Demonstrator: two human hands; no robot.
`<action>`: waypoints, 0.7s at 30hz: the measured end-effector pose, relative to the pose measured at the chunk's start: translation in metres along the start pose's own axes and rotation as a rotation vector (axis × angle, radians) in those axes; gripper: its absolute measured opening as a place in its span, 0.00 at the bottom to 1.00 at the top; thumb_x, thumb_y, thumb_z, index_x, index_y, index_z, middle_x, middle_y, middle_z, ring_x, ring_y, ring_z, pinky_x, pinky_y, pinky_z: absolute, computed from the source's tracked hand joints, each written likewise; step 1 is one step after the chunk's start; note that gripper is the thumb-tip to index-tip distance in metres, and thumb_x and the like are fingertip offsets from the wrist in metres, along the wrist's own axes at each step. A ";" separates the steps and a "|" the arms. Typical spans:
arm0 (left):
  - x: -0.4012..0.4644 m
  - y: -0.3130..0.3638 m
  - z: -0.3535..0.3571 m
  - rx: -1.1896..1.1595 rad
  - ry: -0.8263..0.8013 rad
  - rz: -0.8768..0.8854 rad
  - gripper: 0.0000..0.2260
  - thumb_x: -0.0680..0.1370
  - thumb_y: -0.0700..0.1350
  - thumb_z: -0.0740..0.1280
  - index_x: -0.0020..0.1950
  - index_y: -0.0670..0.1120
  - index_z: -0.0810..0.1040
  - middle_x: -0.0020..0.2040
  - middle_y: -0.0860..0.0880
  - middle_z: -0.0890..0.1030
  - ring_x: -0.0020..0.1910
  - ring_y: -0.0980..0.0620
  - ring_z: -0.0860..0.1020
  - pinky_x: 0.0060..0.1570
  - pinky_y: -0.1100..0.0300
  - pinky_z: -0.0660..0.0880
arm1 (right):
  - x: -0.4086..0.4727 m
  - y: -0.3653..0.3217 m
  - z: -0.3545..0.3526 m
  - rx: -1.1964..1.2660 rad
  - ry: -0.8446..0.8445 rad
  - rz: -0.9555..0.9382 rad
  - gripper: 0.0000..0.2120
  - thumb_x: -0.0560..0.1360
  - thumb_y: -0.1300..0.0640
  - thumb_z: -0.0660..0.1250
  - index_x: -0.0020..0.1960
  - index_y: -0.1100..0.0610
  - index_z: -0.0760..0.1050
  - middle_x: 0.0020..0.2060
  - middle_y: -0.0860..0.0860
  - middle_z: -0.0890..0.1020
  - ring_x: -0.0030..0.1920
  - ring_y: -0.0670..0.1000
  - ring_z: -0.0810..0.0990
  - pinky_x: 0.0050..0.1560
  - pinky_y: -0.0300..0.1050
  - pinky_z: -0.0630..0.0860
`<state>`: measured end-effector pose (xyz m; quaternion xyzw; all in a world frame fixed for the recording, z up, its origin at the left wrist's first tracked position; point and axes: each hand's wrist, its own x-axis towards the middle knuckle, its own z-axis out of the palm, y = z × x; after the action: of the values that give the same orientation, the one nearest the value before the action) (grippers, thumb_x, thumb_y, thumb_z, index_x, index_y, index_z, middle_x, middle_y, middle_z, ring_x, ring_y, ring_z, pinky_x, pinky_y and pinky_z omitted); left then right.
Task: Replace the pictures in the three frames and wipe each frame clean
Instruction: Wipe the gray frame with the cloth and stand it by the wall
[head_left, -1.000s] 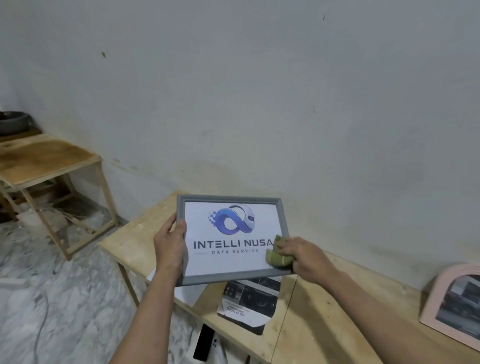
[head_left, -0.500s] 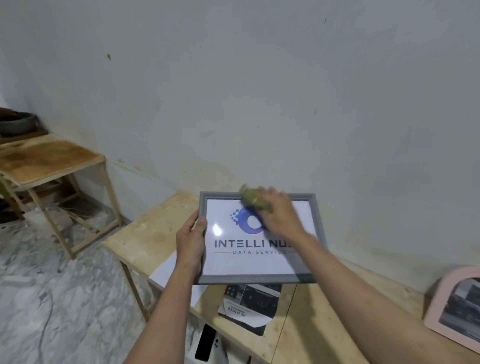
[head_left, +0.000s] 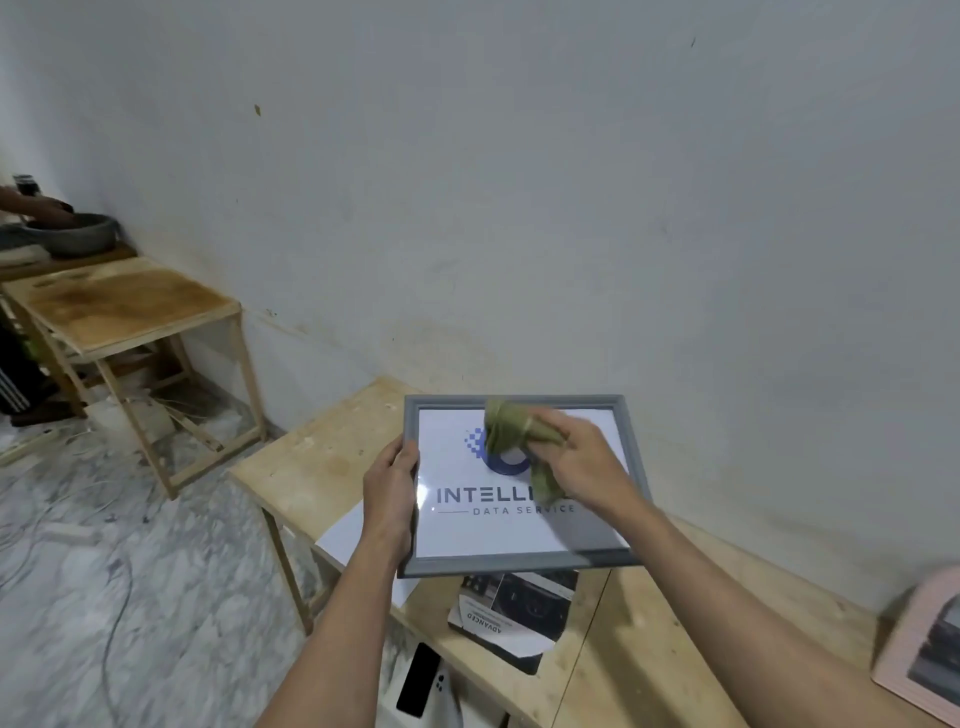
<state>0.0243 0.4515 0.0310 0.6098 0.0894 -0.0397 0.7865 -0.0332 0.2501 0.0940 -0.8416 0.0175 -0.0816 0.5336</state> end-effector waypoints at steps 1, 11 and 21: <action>-0.003 0.002 0.005 0.018 -0.027 -0.007 0.10 0.83 0.45 0.63 0.60 0.45 0.81 0.50 0.43 0.86 0.36 0.50 0.84 0.35 0.58 0.79 | 0.016 -0.006 0.000 -0.089 0.106 -0.070 0.24 0.75 0.68 0.62 0.64 0.45 0.77 0.59 0.50 0.82 0.60 0.55 0.79 0.63 0.54 0.75; 0.013 0.032 0.002 -0.013 0.109 -0.003 0.13 0.82 0.49 0.66 0.46 0.40 0.82 0.42 0.43 0.84 0.39 0.45 0.81 0.36 0.59 0.79 | -0.011 0.026 0.086 -0.509 -0.519 -0.370 0.24 0.73 0.68 0.62 0.65 0.52 0.76 0.72 0.48 0.70 0.75 0.45 0.60 0.77 0.47 0.52; 0.008 0.025 0.001 0.008 0.076 0.040 0.14 0.83 0.49 0.63 0.42 0.43 0.80 0.38 0.44 0.83 0.35 0.47 0.80 0.40 0.54 0.76 | 0.038 -0.037 -0.008 -0.102 0.203 -0.268 0.23 0.73 0.71 0.59 0.63 0.55 0.78 0.61 0.47 0.80 0.63 0.44 0.76 0.66 0.45 0.72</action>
<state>0.0360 0.4577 0.0537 0.6156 0.1068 -0.0014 0.7808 0.0008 0.2548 0.1350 -0.8497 -0.0371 -0.2357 0.4702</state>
